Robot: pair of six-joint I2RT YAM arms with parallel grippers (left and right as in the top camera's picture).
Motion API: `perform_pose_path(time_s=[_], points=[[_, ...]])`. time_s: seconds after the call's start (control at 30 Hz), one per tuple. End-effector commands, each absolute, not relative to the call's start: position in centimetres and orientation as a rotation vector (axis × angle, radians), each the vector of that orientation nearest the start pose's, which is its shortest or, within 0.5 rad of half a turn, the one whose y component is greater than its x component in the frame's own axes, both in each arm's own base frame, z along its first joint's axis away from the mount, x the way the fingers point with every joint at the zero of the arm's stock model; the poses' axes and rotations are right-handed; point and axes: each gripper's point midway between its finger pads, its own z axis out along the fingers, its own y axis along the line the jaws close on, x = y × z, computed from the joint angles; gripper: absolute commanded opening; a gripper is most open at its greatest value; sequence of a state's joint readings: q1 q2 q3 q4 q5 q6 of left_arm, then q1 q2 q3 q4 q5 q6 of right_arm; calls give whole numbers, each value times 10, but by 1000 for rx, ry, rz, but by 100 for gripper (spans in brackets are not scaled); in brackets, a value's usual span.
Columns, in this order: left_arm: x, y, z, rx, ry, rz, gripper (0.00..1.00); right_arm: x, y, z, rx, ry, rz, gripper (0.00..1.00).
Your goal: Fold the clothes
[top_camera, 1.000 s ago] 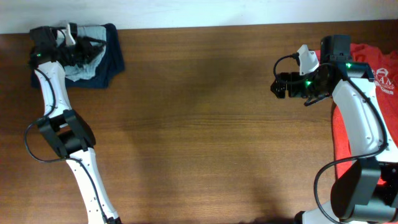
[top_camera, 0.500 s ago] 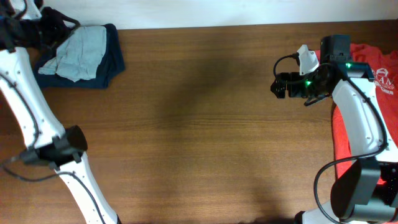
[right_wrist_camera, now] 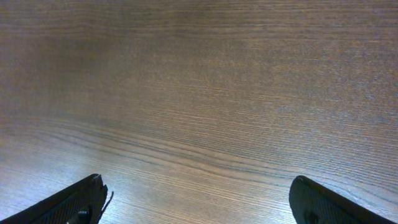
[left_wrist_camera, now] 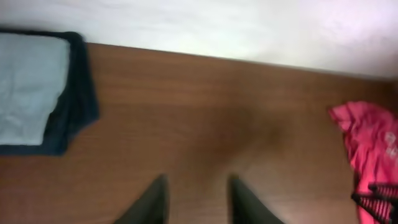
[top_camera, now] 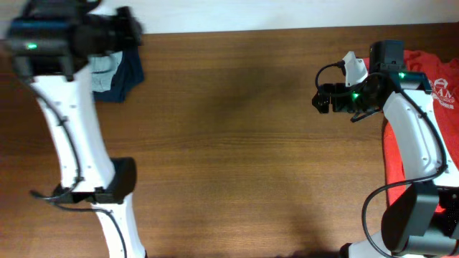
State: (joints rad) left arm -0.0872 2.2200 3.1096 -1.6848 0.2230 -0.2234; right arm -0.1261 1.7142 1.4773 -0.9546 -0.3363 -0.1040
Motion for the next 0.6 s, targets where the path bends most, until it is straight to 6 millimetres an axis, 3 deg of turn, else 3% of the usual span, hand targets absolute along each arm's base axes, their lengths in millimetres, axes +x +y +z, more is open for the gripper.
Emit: perform_pose_path(time_s=[0.0,0.23,0.57], points=[[441,-98,386,24,2370,-339,99,402,2,154,-37,2710,381,99],[431,-138,383,131,2381,-377,99,402,2,154,-37,2710,381,99],[428,-147,383,157,2381,-387,99,402,2,154,-37,2710,381,99]])
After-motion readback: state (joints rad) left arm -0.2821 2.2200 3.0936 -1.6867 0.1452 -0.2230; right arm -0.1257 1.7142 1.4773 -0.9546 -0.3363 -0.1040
